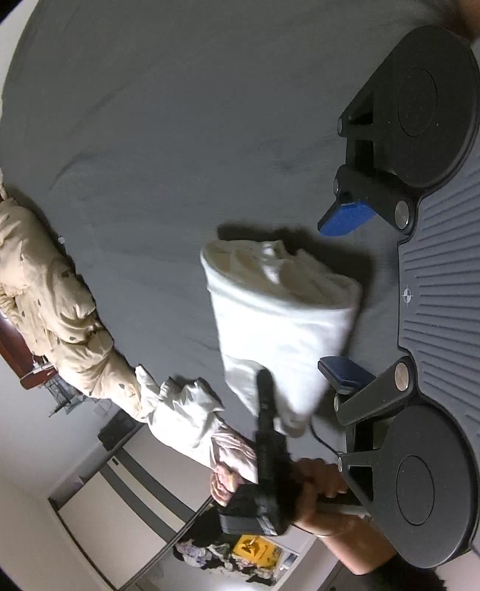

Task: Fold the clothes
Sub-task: 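Carry the white shirt roll with both tools over the black cloth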

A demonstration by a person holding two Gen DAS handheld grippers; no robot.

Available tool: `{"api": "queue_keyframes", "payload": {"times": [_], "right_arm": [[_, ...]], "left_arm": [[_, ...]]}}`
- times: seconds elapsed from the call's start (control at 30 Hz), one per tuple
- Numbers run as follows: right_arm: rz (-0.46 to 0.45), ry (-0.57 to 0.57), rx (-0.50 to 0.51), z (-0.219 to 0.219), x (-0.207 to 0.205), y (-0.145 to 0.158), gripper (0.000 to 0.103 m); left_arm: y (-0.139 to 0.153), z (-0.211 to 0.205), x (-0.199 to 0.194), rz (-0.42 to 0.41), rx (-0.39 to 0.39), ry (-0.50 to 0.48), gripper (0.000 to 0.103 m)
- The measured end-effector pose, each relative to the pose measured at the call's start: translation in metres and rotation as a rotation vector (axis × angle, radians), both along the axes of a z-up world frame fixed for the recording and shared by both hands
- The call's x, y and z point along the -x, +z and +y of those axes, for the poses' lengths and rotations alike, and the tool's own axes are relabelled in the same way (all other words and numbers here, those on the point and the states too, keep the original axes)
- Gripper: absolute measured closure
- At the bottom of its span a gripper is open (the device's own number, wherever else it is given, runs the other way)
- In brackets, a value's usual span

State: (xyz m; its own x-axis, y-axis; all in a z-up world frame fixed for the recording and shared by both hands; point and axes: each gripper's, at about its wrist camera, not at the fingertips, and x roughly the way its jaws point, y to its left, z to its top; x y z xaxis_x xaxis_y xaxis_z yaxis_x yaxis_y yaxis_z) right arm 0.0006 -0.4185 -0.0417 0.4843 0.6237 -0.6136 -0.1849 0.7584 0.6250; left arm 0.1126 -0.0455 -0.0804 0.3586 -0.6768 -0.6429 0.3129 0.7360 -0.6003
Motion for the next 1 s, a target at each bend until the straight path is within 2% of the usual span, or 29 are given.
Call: {"api": "queue_keyframes", "payload": {"times": [0.27,0.47,0.53,0.6,0.63,0.67,0.77,0.87,1.0], "right_arm": [[0.223,-0.082,-0.062,-0.001,-0.074,-0.016,0.03],[0.317,-0.11,-0.185,-0.003,-0.097,-0.027,0.031],[0.322,-0.113,-0.193,-0.005,-0.1,-0.029,0.033],[0.334,-0.123,-0.208,-0.009,-0.101,-0.032,0.059],[0.339,-0.127,-0.218,-0.012,-0.101,-0.035,0.063],[0.343,-0.127,-0.229,-0.013,-0.101,-0.038,0.072],[0.314,-0.124,-0.258,-0.013,-0.095,-0.039,0.077],[0.253,-0.133,-0.24,-0.012,-0.084,-0.031,0.079],[0.239,-0.145,-0.182,-0.007,-0.074,-0.025,0.078]], "left_arm": [[-0.01,0.0,-0.002,0.023,0.017,0.03,0.087],[-0.012,-0.002,-0.002,0.018,0.001,0.022,0.087],[-0.012,-0.002,-0.002,0.019,-0.005,0.018,0.086],[-0.013,-0.002,-0.002,0.018,-0.012,0.016,0.086],[-0.012,-0.003,-0.002,0.012,-0.017,0.012,0.086],[-0.011,-0.005,-0.002,0.002,-0.026,0.008,0.086],[-0.004,-0.012,0.004,-0.064,-0.078,-0.019,0.087],[0.008,-0.022,0.012,-0.142,-0.141,-0.055,0.087],[0.015,-0.033,0.011,-0.147,-0.189,-0.093,0.087]]}}
